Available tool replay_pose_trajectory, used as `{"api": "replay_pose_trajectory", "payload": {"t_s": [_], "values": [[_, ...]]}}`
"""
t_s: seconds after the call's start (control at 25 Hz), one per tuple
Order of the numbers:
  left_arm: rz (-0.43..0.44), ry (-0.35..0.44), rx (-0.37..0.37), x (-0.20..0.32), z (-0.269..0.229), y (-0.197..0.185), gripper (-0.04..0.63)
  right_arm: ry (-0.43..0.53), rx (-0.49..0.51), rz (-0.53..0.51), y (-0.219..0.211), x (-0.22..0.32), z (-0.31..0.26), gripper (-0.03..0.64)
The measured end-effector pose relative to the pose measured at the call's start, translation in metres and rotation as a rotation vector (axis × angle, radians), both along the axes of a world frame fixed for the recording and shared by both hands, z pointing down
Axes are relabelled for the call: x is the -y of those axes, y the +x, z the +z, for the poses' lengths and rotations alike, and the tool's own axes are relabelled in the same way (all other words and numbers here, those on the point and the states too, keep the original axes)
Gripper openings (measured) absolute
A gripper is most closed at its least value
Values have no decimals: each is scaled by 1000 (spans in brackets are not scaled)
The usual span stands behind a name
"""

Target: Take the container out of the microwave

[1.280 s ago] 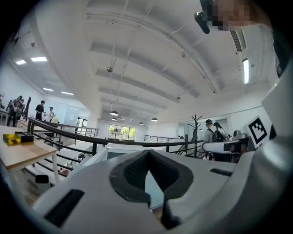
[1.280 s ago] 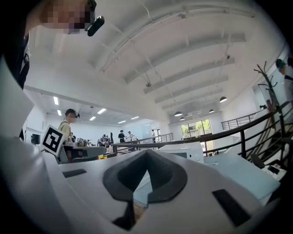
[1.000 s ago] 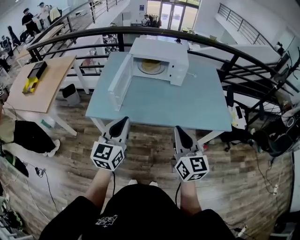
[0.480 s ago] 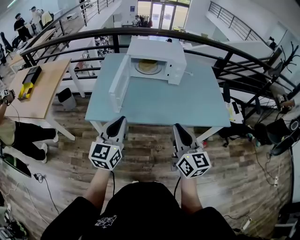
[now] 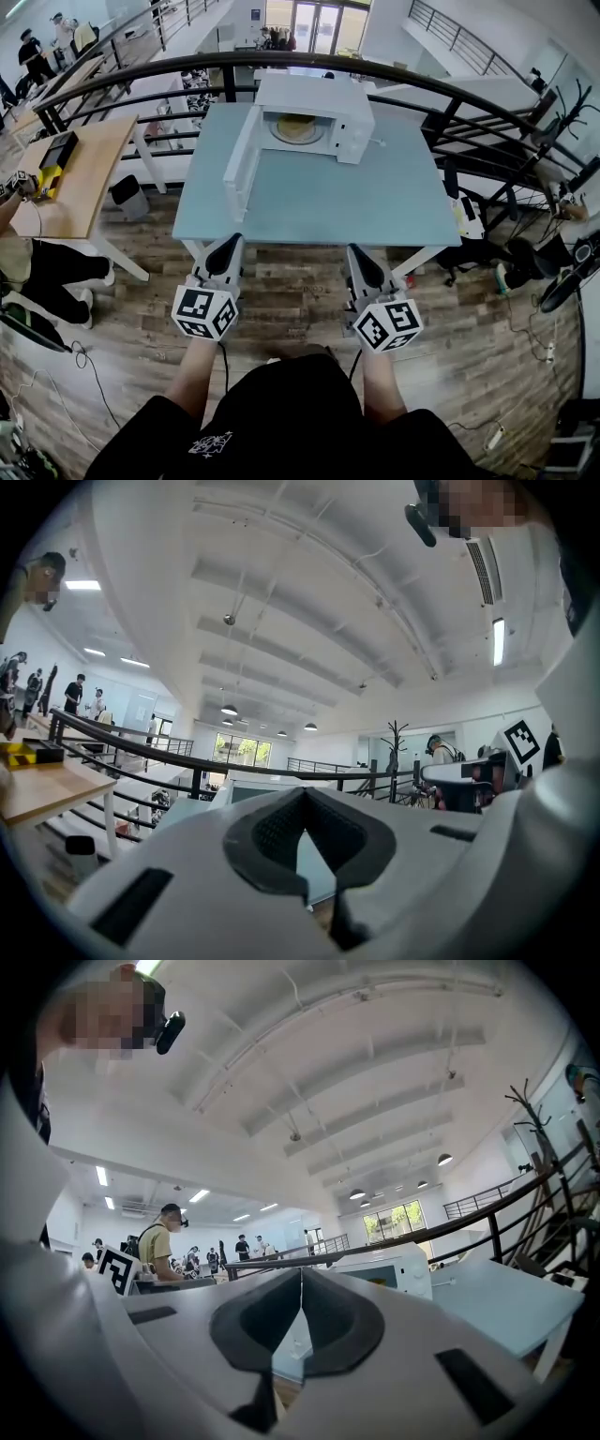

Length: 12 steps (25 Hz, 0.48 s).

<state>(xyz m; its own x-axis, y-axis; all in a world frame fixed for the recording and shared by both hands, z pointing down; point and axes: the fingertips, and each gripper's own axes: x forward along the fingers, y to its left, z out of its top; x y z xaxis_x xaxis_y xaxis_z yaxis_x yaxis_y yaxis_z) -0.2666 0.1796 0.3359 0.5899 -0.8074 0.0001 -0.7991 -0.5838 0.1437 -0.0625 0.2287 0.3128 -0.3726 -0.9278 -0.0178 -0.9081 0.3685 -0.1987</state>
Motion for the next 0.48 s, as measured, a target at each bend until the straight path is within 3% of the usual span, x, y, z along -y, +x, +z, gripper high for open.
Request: {"api": "replay_pose_trajectory", "payload": {"t_s": [0.48], "values": [[3, -5, -11, 14, 4, -8, 8, -10, -41, -25, -17, 19, 3, 6]]}}
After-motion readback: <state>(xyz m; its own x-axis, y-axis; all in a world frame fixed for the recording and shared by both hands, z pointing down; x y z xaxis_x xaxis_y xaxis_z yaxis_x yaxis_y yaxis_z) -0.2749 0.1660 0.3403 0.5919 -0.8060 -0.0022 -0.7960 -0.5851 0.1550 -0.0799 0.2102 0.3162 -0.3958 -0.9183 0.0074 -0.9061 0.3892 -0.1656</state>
